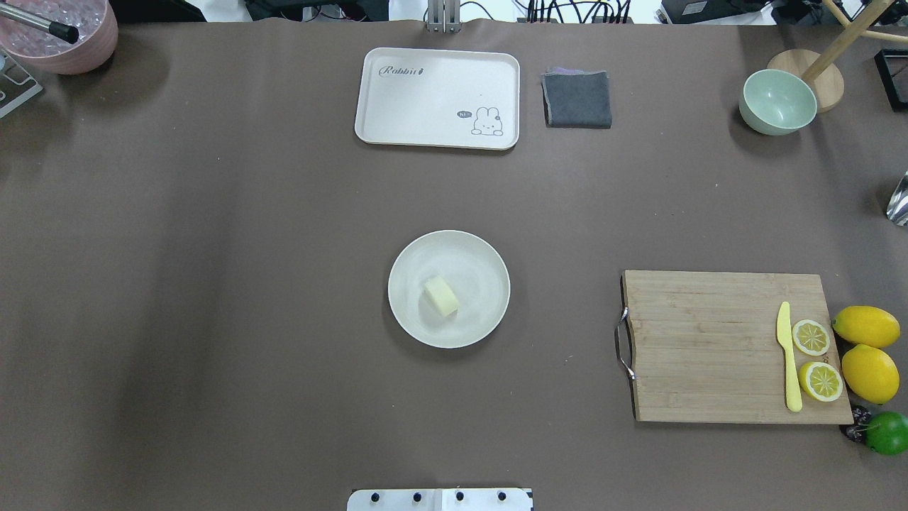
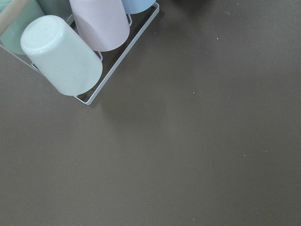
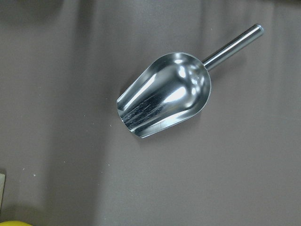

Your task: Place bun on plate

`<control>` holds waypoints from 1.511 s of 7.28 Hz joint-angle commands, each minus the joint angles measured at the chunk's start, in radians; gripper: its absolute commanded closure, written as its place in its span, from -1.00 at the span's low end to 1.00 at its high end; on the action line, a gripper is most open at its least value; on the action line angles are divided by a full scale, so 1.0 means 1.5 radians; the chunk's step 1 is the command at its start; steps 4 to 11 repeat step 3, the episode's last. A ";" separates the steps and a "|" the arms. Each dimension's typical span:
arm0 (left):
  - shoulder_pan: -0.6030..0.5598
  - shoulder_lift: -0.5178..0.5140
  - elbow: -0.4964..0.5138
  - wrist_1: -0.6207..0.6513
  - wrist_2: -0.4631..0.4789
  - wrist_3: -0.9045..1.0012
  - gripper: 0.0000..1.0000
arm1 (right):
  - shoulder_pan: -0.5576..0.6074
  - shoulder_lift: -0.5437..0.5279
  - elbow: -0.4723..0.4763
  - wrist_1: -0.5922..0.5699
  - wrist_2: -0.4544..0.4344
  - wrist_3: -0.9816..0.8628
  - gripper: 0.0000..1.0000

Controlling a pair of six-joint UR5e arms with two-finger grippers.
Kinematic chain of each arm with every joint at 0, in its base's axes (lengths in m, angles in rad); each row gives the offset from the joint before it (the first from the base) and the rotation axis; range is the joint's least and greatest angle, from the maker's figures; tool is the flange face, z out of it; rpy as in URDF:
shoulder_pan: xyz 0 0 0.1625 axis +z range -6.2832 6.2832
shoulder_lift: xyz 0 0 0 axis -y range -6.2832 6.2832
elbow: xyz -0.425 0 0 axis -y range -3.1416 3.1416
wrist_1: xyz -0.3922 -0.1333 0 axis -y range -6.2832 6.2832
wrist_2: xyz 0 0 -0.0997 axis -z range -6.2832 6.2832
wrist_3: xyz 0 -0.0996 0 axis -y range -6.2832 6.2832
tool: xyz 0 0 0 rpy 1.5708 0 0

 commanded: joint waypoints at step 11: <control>0.000 0.002 -0.001 -0.001 0.009 0.001 -0.96 | 0.000 0.000 0.003 0.000 0.003 0.000 -1.00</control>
